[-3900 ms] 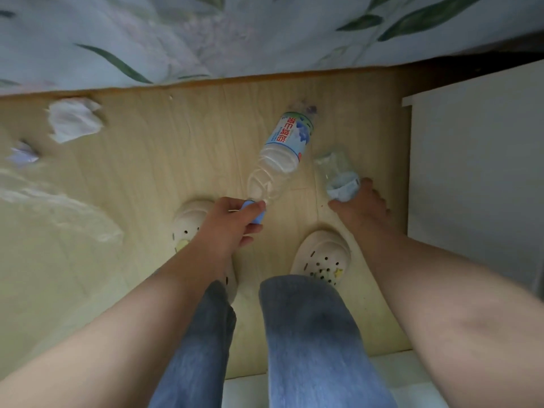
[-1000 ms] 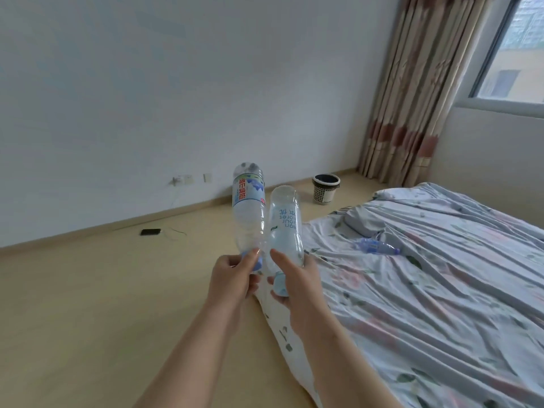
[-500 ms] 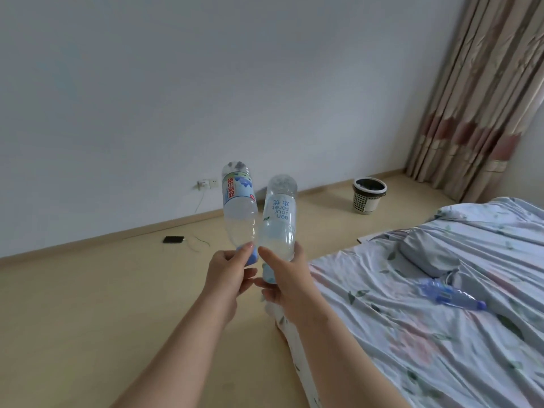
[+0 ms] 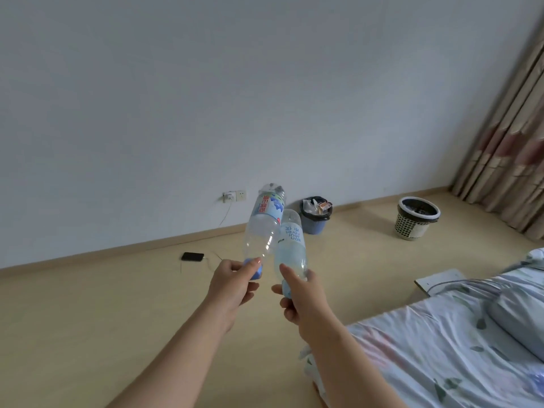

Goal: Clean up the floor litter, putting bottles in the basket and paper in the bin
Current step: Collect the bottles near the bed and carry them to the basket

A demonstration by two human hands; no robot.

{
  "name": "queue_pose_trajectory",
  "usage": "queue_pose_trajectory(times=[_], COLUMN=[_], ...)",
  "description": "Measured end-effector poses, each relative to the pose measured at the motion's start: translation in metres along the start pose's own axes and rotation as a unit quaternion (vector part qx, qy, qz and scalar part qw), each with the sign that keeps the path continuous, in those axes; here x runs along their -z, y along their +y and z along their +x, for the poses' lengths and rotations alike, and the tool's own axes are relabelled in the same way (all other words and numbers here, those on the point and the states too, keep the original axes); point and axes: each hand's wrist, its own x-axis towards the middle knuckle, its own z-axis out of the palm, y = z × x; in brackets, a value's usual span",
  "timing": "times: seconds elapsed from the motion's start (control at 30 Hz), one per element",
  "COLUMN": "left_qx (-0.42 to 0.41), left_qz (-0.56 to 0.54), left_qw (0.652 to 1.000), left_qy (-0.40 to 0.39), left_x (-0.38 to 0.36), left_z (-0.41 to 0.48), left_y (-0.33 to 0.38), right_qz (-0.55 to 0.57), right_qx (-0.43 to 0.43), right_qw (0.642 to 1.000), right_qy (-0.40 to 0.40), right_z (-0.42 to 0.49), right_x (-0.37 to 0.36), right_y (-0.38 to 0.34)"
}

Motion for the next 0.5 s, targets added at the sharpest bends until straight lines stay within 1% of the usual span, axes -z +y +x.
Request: queue_pose_trajectory(times=[0.07,0.2,0.33,0.43,0.5], left_qx=[0.007,0.019,0.059,0.067,0.066], left_qz=[0.017,0.024,0.027,0.013,0.009], left_qw=[1.0,1.0,0.997,0.997,0.997], left_qy=[0.001,-0.004,-0.034,-0.031,-0.026], left_x=[0.013,0.015,-0.016,-0.039,-0.062], left_z=[0.044,0.124,0.193,0.23,0.265], left_y=[0.012,0.03,0.036,0.044,0.053], right_qz=[0.005,0.01,0.031,0.066,0.083], right_qx=[-0.004,-0.009,-0.043,-0.07,-0.076], right_qw=[1.0,1.0,0.997,0.991,0.99], right_qy=[0.009,0.025,0.064,0.088,0.088], right_z=[0.041,0.108,0.168,0.205,0.242], right_x=[-0.026,-0.05,-0.05,-0.044,-0.038], right_y=[-0.016,-0.039,-0.049,-0.063,-0.081])
